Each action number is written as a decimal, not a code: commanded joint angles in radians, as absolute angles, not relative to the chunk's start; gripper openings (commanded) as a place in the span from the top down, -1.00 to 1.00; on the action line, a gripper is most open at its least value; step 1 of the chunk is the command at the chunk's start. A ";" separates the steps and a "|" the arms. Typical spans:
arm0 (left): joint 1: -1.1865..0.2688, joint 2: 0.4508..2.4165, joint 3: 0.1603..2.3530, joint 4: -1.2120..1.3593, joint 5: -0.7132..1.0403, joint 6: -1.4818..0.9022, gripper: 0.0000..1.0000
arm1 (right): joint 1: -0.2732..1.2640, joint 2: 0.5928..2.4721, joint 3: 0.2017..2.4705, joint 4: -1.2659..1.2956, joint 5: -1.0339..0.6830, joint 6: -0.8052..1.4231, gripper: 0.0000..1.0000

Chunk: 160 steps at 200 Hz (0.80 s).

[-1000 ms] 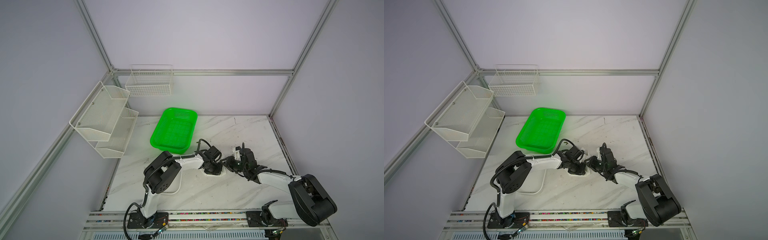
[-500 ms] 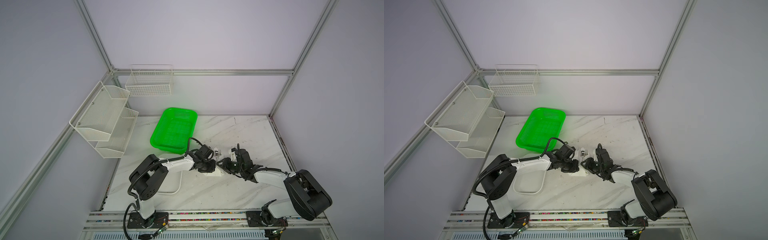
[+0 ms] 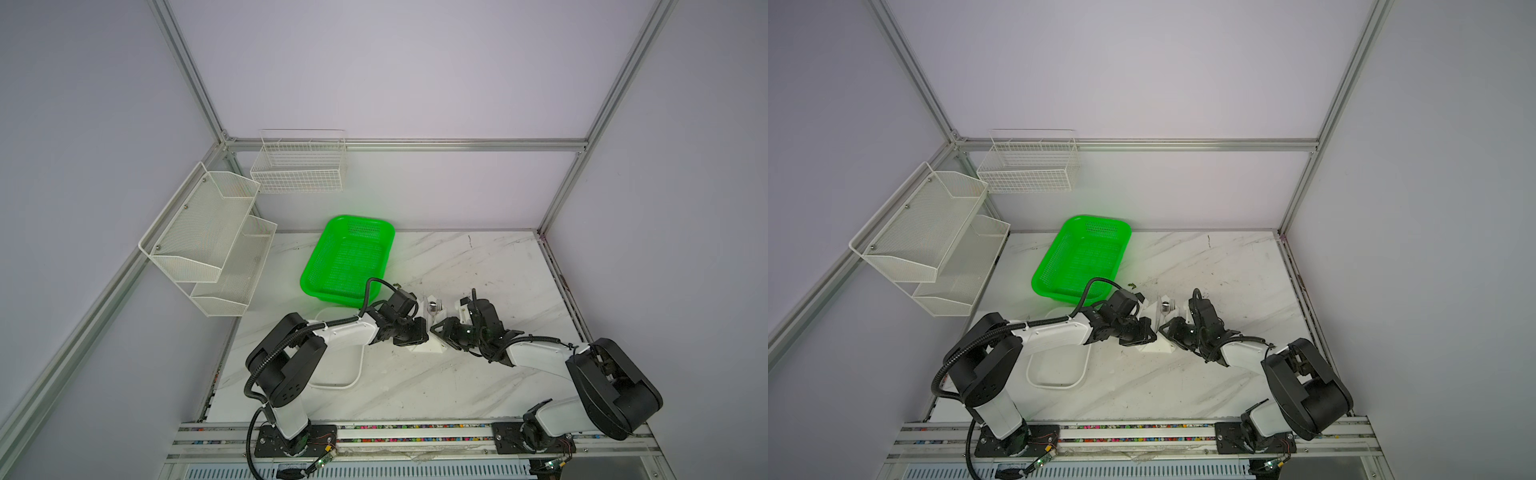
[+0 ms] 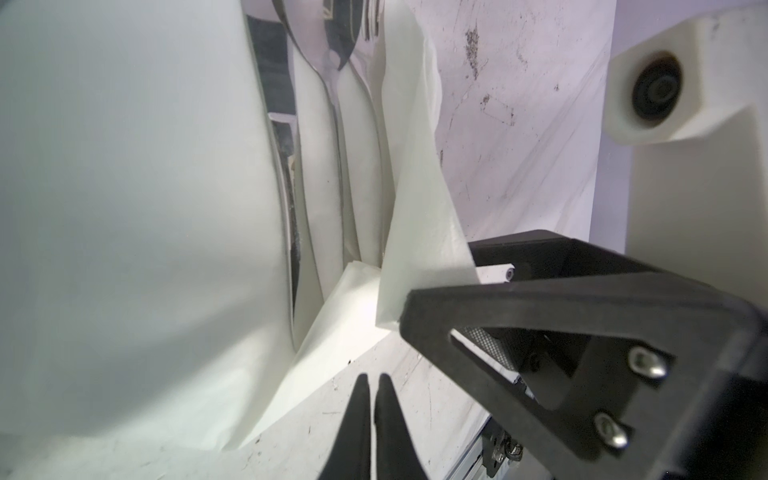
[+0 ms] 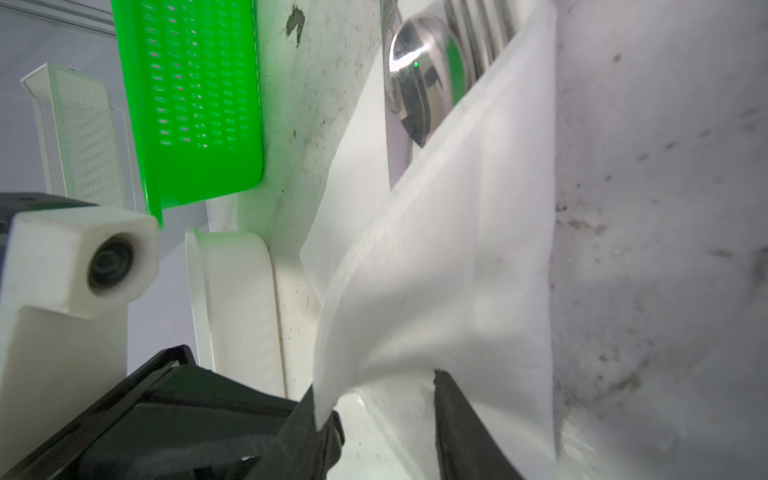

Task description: Place the utensils on the paper napkin and roll it up

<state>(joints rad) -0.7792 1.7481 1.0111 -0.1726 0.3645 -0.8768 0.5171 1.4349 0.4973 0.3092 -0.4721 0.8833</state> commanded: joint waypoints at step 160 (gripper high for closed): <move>-0.744 1.745 1.042 -0.188 0.297 -0.915 0.78 | 0.532 1.456 0.467 0.282 -0.552 0.798 0.05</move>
<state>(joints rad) -0.7612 1.8256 1.0130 -0.1860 0.3340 -0.9031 0.5240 1.4406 0.4793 0.2974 -0.5385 0.8158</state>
